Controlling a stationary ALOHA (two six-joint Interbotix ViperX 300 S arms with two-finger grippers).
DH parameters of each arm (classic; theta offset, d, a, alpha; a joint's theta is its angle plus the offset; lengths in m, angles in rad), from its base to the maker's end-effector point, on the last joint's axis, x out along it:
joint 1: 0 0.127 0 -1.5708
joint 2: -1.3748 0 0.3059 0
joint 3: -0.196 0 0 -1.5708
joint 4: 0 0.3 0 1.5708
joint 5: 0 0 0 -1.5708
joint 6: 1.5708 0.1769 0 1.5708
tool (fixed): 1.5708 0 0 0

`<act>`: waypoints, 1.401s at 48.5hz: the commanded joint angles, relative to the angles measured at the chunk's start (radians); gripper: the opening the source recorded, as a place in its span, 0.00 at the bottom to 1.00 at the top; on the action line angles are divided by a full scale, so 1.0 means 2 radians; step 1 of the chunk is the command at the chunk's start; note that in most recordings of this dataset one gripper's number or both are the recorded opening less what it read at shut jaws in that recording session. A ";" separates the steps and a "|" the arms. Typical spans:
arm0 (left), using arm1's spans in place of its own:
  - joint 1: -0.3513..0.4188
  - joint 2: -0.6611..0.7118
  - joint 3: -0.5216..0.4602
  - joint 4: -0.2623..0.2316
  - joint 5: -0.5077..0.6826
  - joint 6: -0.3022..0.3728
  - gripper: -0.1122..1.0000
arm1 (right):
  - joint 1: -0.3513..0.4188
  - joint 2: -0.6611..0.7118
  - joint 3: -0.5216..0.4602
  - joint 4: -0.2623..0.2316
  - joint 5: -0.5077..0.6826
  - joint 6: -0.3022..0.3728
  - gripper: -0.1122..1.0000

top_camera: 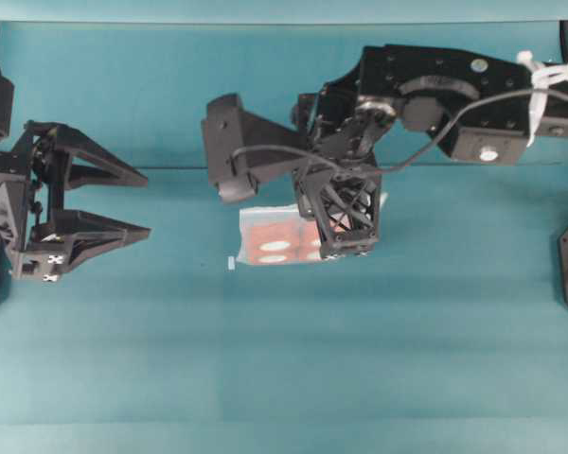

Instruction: Hand over the clear zip bag and make it stand upright.

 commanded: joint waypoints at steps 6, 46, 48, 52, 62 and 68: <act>0.002 -0.002 -0.005 0.001 -0.002 0.000 0.94 | 0.006 -0.001 -0.012 -0.012 -0.002 -0.013 0.11; 0.003 0.001 0.007 0.001 -0.002 0.004 0.93 | 0.012 0.008 -0.006 -0.012 -0.015 0.044 0.11; 0.002 0.001 0.008 0.001 -0.002 0.004 0.93 | 0.012 0.008 -0.006 -0.012 -0.015 0.051 0.11; 0.002 0.001 0.009 0.001 -0.002 0.005 0.93 | 0.012 0.008 -0.006 -0.012 -0.015 0.061 0.11; -0.002 0.013 0.018 0.004 -0.022 0.008 0.93 | 0.012 0.008 -0.005 -0.012 -0.018 0.068 0.11; -0.017 0.035 0.038 0.003 -0.082 0.025 0.93 | 0.012 0.009 -0.002 -0.012 -0.028 0.068 0.11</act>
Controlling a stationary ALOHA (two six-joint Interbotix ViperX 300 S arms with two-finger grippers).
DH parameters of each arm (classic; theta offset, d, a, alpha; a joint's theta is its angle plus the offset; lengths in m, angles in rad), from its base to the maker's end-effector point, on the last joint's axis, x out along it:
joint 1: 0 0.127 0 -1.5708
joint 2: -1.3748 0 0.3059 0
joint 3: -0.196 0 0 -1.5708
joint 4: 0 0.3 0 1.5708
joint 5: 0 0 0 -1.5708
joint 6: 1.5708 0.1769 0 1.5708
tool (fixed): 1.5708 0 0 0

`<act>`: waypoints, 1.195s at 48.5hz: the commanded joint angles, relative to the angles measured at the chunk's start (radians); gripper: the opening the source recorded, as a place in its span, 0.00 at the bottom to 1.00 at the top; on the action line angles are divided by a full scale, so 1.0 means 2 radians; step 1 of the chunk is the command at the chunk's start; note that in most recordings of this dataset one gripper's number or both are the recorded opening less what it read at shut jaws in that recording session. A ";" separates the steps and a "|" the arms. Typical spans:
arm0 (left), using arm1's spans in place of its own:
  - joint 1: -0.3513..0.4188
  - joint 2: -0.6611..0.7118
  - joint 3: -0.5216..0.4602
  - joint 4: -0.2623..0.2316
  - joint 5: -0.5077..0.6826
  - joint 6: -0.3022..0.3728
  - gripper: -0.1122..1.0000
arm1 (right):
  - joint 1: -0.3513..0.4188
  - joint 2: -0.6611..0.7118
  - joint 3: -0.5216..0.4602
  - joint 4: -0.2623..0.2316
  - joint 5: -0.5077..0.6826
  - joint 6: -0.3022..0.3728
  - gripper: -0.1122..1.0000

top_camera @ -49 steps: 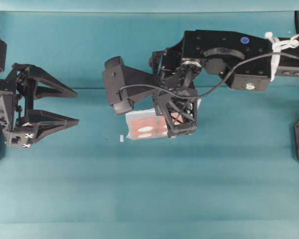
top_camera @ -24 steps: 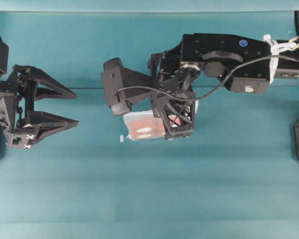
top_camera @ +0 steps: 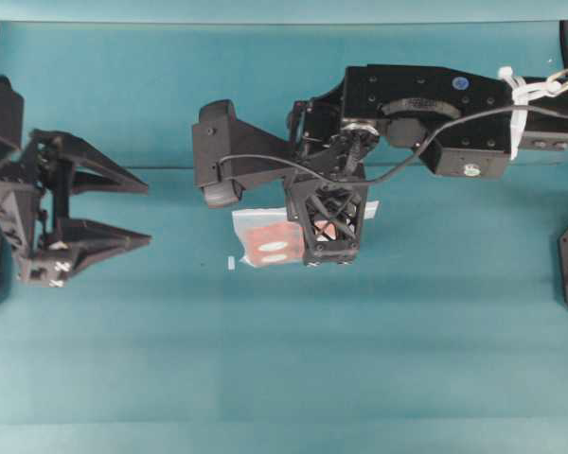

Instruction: Hand over the clear zip bag and make it stand upright.

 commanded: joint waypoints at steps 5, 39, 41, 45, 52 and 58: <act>-0.017 0.040 0.020 0.001 -0.083 0.007 0.93 | 0.001 -0.005 0.004 0.000 -0.019 0.005 0.11; 0.004 0.296 -0.025 0.001 -0.238 0.005 0.94 | 0.002 -0.006 0.011 0.000 -0.028 0.005 0.11; 0.005 0.308 -0.030 0.001 -0.245 0.006 0.94 | 0.002 -0.006 0.011 0.000 -0.028 0.005 0.11; 0.008 0.333 -0.041 0.001 -0.259 0.006 0.94 | 0.002 -0.006 0.011 0.000 -0.028 0.005 0.11; 0.008 0.362 -0.055 0.001 -0.271 0.005 0.94 | 0.002 -0.006 0.012 0.000 -0.028 0.005 0.11; 0.007 0.372 -0.066 0.001 -0.278 0.005 0.94 | 0.002 -0.007 0.012 0.000 -0.028 0.005 0.11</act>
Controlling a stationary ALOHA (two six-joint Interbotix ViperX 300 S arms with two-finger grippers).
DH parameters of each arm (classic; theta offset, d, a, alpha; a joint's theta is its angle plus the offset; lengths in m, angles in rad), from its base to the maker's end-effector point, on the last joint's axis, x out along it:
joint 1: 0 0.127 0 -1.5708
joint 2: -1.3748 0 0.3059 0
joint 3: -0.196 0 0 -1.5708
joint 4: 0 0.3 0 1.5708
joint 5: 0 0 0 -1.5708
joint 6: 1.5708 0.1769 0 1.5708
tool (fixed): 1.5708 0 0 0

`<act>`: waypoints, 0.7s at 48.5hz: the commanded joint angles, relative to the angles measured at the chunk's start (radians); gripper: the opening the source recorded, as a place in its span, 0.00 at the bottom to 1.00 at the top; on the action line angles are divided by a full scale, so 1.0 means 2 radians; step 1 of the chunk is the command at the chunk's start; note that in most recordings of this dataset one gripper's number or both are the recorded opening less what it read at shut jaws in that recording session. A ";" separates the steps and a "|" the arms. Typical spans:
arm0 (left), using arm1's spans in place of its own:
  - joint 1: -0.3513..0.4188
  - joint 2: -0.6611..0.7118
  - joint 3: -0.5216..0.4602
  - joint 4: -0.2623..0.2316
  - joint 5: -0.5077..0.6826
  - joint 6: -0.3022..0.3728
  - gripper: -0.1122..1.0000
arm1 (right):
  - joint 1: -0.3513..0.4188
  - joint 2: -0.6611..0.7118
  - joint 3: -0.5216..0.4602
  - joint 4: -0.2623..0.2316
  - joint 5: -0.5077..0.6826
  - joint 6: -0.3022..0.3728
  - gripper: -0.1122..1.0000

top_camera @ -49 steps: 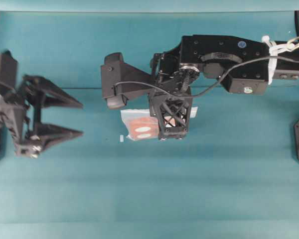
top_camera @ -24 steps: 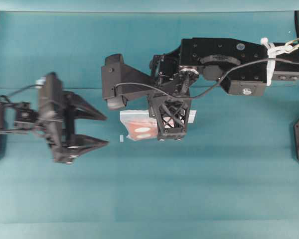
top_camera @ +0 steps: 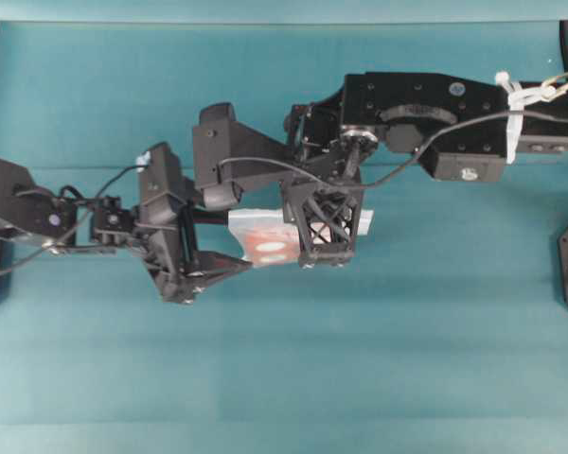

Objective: Hand over the clear zip bag and make it stand upright.
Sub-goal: 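Close the left gripper on the bag's lower edge below the right gripper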

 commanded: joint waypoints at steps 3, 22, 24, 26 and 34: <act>-0.004 0.007 -0.018 0.001 -0.011 -0.001 0.94 | 0.002 -0.007 -0.002 0.000 -0.003 0.004 0.11; -0.005 0.056 -0.045 0.001 -0.042 -0.003 0.94 | 0.002 -0.008 -0.001 -0.008 -0.007 0.004 0.11; -0.005 0.059 -0.048 0.001 -0.046 -0.003 0.94 | 0.002 -0.008 -0.001 -0.009 -0.009 0.004 0.11; -0.005 0.063 -0.048 0.001 -0.049 -0.003 0.94 | 0.002 -0.008 -0.001 -0.008 -0.012 0.004 0.11; -0.005 0.087 -0.049 0.000 -0.074 -0.005 0.94 | 0.001 -0.008 0.002 -0.011 -0.015 0.004 0.11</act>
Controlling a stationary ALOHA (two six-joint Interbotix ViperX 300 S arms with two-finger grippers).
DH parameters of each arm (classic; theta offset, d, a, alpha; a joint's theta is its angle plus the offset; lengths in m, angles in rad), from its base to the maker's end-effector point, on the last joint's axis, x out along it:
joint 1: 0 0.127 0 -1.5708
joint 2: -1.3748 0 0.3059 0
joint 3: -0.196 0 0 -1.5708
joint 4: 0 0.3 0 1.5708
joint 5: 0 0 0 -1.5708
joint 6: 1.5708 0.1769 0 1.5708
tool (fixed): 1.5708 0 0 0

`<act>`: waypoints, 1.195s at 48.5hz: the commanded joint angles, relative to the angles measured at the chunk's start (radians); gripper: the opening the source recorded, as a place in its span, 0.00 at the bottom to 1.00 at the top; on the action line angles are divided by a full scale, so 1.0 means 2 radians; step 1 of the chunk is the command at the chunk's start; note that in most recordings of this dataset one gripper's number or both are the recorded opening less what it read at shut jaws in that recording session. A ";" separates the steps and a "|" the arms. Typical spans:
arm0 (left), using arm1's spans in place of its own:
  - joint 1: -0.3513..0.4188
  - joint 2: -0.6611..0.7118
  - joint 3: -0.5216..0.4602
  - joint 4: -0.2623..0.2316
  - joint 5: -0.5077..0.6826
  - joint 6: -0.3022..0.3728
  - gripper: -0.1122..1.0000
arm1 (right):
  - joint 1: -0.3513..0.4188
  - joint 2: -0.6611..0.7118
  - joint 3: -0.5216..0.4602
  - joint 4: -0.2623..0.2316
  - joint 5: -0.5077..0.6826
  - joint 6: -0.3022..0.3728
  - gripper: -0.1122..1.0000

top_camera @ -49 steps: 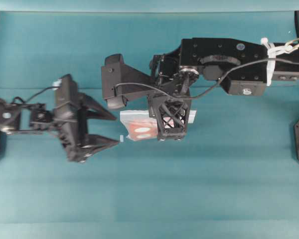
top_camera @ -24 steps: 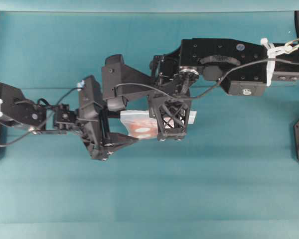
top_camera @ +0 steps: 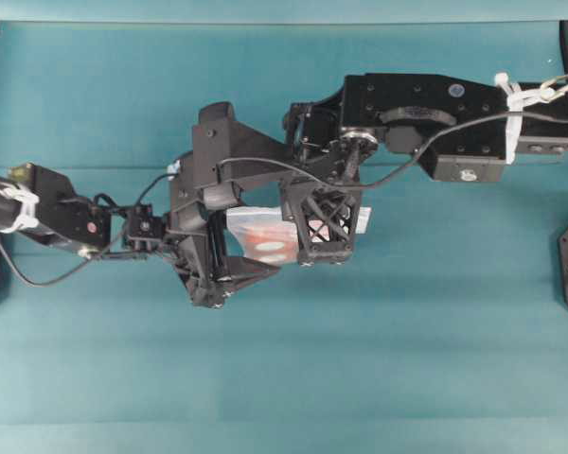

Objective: Hand over the clear zip bag and make it stand upright.
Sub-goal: 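Close the left gripper on the bag's lower edge below the right gripper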

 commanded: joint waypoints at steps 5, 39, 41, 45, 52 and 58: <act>-0.001 0.013 -0.011 0.000 -0.028 -0.005 0.93 | 0.001 -0.008 0.002 -0.001 -0.003 0.004 0.11; -0.003 0.028 -0.030 0.002 -0.027 0.034 0.63 | -0.001 -0.013 0.015 -0.002 -0.004 0.005 0.11; -0.005 0.028 -0.031 0.001 -0.024 0.047 0.52 | -0.001 -0.013 0.015 -0.002 -0.004 0.005 0.11; -0.006 0.028 -0.035 0.001 -0.012 0.061 0.33 | -0.001 -0.013 0.015 -0.002 -0.004 0.006 0.11; -0.009 0.030 -0.041 0.001 0.002 0.067 0.32 | -0.003 -0.014 0.015 -0.002 -0.002 0.011 0.11; -0.009 0.030 -0.041 0.001 0.005 0.068 0.32 | -0.003 -0.014 0.014 -0.001 -0.003 0.020 0.11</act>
